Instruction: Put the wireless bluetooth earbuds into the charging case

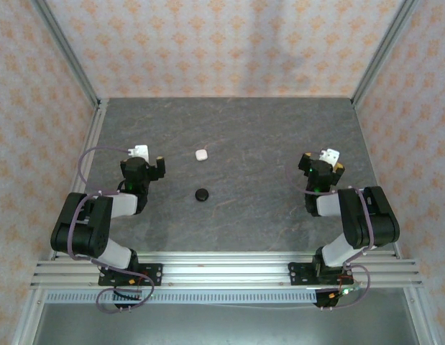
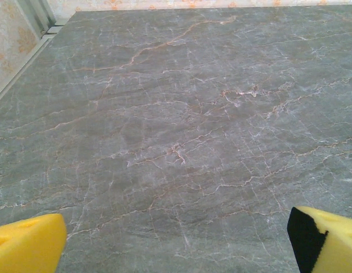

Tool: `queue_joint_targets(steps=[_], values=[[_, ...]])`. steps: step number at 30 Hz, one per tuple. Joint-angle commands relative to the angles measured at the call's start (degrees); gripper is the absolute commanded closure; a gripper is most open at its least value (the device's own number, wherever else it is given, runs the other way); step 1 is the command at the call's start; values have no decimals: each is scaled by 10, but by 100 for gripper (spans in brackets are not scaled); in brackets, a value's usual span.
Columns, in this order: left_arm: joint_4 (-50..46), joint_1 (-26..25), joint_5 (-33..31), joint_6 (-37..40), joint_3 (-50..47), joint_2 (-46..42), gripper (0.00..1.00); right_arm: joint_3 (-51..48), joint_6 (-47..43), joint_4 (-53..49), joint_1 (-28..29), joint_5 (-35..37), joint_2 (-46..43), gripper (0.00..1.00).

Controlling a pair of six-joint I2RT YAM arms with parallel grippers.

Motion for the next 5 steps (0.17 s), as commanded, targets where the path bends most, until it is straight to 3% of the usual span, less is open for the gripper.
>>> queue_joint_targets(steps=[1,5], values=[[19,3,2,2,0,0,0,3,9,-10,-1,-5,-1,1],[18,3,1,2,0,0,0,0,8,-4,-1,-5,-3,1]])
